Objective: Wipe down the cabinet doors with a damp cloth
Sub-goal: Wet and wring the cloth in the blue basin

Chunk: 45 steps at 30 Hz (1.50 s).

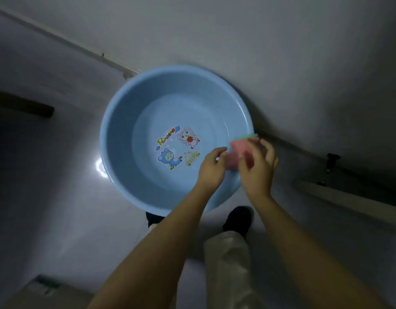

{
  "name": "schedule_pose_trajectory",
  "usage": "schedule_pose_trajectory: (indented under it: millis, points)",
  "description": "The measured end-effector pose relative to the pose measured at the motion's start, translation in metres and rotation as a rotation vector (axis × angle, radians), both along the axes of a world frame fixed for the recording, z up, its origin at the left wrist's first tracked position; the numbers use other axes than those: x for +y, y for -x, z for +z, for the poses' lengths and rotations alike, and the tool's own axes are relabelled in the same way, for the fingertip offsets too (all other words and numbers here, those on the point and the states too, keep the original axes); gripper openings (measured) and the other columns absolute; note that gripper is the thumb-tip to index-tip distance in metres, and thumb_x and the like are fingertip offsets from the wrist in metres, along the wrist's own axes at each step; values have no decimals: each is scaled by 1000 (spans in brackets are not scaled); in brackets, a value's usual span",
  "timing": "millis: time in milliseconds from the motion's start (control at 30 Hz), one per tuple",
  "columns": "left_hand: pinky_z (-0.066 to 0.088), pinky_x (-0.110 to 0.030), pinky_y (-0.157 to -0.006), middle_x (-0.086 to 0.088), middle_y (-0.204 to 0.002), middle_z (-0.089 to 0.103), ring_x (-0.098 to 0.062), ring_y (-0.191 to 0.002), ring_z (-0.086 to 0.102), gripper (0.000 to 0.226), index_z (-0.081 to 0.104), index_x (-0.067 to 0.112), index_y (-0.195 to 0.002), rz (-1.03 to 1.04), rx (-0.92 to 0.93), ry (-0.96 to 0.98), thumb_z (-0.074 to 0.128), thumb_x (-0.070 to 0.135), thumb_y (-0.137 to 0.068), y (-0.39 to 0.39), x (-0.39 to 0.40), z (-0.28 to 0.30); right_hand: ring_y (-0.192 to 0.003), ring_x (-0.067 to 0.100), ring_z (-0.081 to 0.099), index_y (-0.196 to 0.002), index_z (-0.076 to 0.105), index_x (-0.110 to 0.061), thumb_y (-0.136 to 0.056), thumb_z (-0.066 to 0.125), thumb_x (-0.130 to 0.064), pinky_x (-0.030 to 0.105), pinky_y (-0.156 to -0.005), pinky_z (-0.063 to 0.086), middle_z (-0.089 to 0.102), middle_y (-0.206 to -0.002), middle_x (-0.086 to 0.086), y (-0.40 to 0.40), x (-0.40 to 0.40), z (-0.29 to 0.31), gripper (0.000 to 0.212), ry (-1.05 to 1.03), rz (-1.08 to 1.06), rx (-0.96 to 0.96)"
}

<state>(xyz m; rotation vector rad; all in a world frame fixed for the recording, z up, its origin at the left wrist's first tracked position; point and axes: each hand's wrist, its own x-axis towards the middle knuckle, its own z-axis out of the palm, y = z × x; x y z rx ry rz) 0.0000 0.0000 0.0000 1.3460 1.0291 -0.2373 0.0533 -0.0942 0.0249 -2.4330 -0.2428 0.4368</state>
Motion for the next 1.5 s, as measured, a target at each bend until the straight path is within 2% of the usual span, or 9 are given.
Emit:
schedule_pose_trajectory:
  millis: [300,500,667,767,933,1000,1167,1267,1500]
  points:
    - [51,-36,-93,-9,-114,61,-22,-102,61,42,51,13,-129,119,112,201,50,40,-97,-30,-17,-14,-106,30,56,-125,60,-9,-88,62,-4,10,-81,33,50,-121,16,-21,-7,-25,38,-24,-119,76]
    - [42,-11,-51,-1,-77,62,-7,-62,54,23,62,6,-94,269,115,322,63,29,-91,-26,-4,-7,-90,16,54,-122,62,-11,-84,64,-3,2,-77,36,55,-110,9,-16,1,-19,39,-81,-79,70]
    - [57,-26,-71,-17,-105,69,-19,-86,68,34,60,-1,-110,504,-14,479,64,27,-91,-11,23,-5,-85,13,52,-123,62,-13,-86,66,-7,-3,-72,34,57,-105,7,-16,31,-22,38,-106,-22,187]
    - [55,-34,-76,-21,-125,60,-30,-106,61,43,56,2,-126,587,-100,578,51,31,-95,-3,42,-6,-88,15,59,-125,62,-18,-90,64,-15,9,-76,45,64,-107,7,-17,51,-31,35,-174,9,331]
    - [55,-25,-64,0,-85,70,-12,-78,65,22,65,18,-100,663,-118,669,46,29,-98,16,73,-15,-112,14,60,-130,54,-31,-79,52,-68,36,-99,47,60,-129,-1,-10,79,-57,62,-305,-108,819]
    - [55,-26,-62,-1,-92,68,-14,-83,64,25,64,17,-104,670,-98,614,47,34,-98,21,83,-19,-111,18,62,-120,62,-23,-84,49,-67,44,-100,47,65,-122,3,-8,88,-66,58,-393,-197,1007]
    - [46,-20,-49,-4,-92,59,-17,-79,56,20,49,15,-90,654,5,222,67,24,-87,35,101,-38,-89,18,60,-98,56,-14,-92,60,-20,34,-86,50,64,-90,-4,-5,105,-79,9,-187,-136,602]
    - [42,-8,-51,5,-80,46,-7,-70,48,30,40,18,-81,620,68,11,66,4,-86,42,104,-46,-88,19,56,-100,57,-10,-92,57,-12,26,-77,41,62,-88,-4,0,105,-82,9,-119,-48,357]
    - [44,-18,-89,-2,-115,46,-13,-95,52,52,52,18,-129,280,179,-270,73,14,-82,45,112,-72,-100,33,54,-110,63,-12,-92,59,-25,36,-76,37,58,-109,15,1,111,-104,23,158,76,136]
